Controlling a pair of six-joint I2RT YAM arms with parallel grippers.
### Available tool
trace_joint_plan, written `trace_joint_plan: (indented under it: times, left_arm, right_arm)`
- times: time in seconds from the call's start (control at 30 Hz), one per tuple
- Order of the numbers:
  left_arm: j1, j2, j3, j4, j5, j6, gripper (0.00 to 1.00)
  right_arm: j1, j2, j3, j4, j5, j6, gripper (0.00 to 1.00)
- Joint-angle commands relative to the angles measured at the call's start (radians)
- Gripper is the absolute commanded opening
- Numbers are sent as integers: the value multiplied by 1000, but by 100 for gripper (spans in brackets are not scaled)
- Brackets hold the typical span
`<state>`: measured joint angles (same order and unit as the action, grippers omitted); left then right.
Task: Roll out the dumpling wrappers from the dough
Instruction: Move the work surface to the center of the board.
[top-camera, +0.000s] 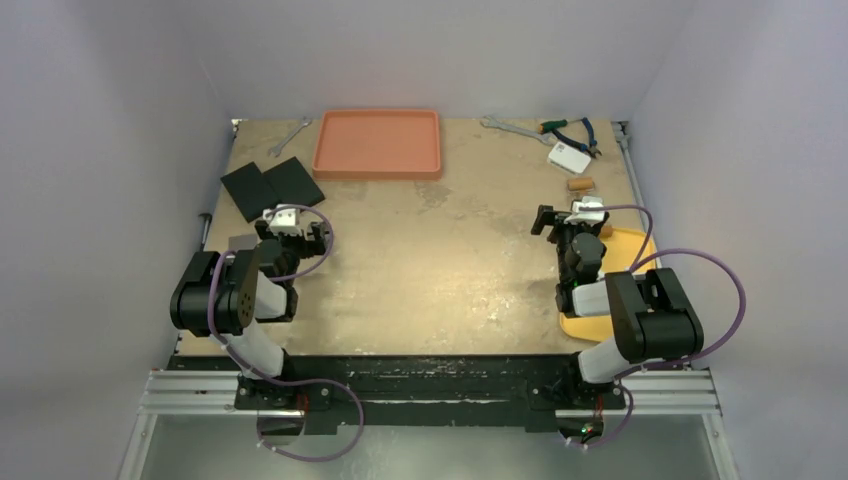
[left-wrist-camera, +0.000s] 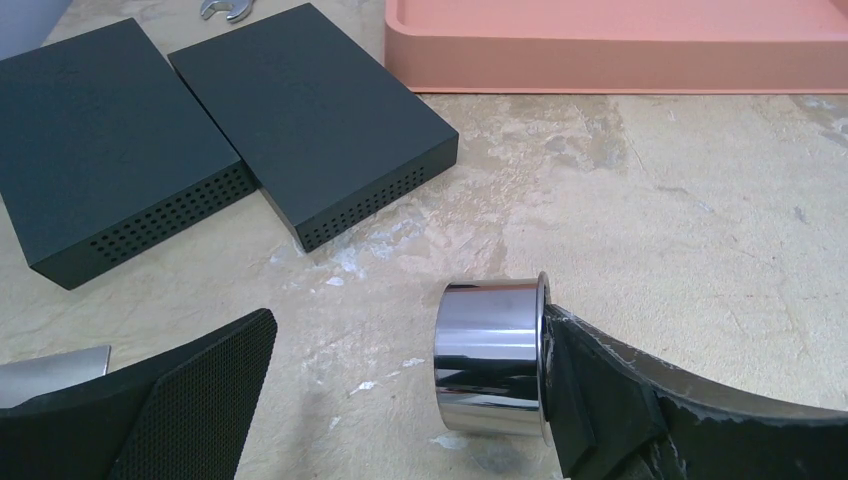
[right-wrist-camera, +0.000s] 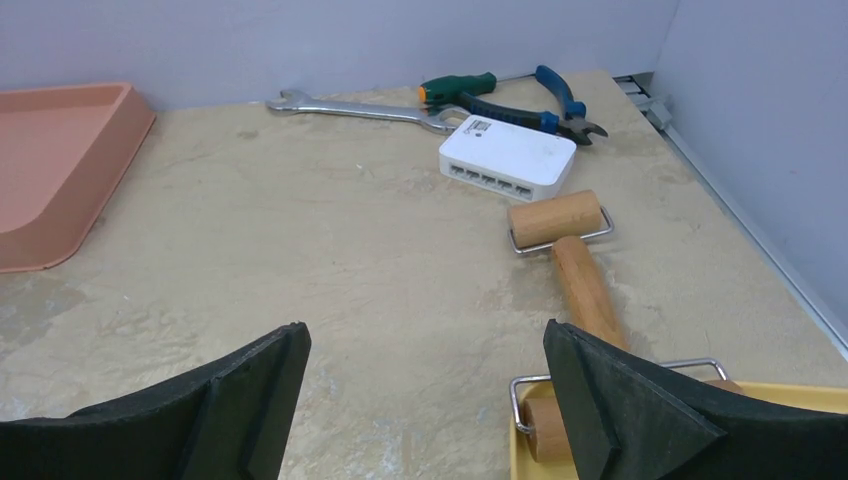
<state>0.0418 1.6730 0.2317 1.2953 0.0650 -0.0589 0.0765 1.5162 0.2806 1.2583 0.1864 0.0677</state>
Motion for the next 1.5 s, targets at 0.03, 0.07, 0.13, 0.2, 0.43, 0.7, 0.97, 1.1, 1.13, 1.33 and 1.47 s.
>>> trace_joint_plan:
  times: [0.03,0.07,0.13,0.2,0.43,0.7,0.97,1.1,1.13,1.33,1.47]
  left_arm:
    - [0,-9,20,25,18,11,99]
    - [0,-10,20,25,18,11,99]
    - [0,-10,19,26,18,11,99]
    - [0,-10,20,26,18,11,99]
    - [6,-80,15,-28,72,15,99]
    - [42,-123,486,-863,227,54,86]
    - [42,-187,612,-1127,379,108,82]
    - [42,-221,647,-1240,385,147,81]
    - [42,-228,656,-1267,386,154,81]
    - [42,-241,728,-1401,387,172,80]
    - [41,-247,755,-1440,384,184,79]
  right_arm:
    - [-2,-60,66,-80,56,-4,99]
    - [-2,-101,107,-190,80,2,99]
    - [-2,-160,212,-415,124,53,99]
    - [-3,-187,306,-582,118,109,99]
    - [-1,-212,540,-1176,176,258,91]
    - [-3,-126,644,-1540,192,309,68]
    - [-17,-2,649,-1600,172,352,68]
    - [-55,21,609,-1565,122,351,67]
    - [-67,22,602,-1552,104,350,67]
    - [-127,82,583,-1505,-34,337,63]
    - [-130,110,592,-1495,-58,332,57]
